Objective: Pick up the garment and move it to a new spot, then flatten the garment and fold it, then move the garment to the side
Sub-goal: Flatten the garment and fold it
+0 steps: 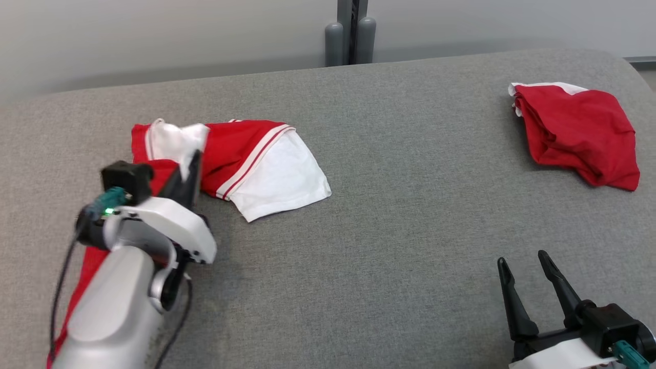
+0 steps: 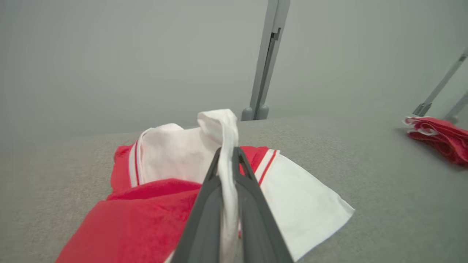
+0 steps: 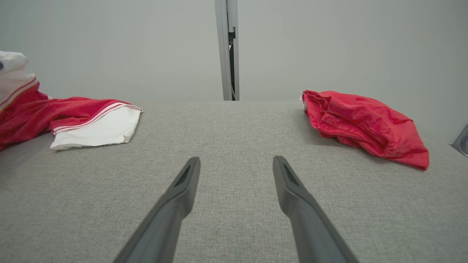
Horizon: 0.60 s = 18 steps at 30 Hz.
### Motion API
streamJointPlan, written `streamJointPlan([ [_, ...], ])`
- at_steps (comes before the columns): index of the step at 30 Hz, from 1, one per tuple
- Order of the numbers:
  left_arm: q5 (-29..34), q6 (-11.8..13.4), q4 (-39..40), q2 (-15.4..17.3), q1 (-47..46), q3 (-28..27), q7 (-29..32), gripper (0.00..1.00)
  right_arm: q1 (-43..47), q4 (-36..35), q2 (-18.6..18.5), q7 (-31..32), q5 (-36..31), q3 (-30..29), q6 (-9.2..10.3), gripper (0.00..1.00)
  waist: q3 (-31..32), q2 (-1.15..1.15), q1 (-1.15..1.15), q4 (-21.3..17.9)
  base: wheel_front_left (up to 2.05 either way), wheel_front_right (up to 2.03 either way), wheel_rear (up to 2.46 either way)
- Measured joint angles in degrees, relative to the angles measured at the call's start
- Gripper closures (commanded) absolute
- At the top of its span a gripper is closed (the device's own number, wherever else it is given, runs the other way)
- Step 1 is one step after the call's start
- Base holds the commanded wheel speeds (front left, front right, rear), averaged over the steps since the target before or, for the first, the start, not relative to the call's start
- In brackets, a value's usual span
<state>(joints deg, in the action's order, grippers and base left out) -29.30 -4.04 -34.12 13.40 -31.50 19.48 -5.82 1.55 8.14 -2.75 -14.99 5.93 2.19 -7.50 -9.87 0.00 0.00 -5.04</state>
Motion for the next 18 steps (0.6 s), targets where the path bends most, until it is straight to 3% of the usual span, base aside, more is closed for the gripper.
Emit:
streamJointPlan([
  [7, 2.5, -1.4, 5.0, -6.4, 4.1, 8.7, 0.5, 1.00, 0.1, 0.1, 0.0, 0.0, 0.7, 0.3, 0.00, 0.00, -0.7, 0.00, 0.00, -1.9, 0.00, 0.00, 0.00],
  [18, 4.5, -2.0, 8.6, -10.0, 7.3, 19.7, 1.6, 1.00, -0.7, -0.1, 0.0, 0.0, 0.9, 0.3, 0.00, 0.00, -2.2, 0.00, 0.00, -4.4, 0.00, 0.00, 0.00],
])
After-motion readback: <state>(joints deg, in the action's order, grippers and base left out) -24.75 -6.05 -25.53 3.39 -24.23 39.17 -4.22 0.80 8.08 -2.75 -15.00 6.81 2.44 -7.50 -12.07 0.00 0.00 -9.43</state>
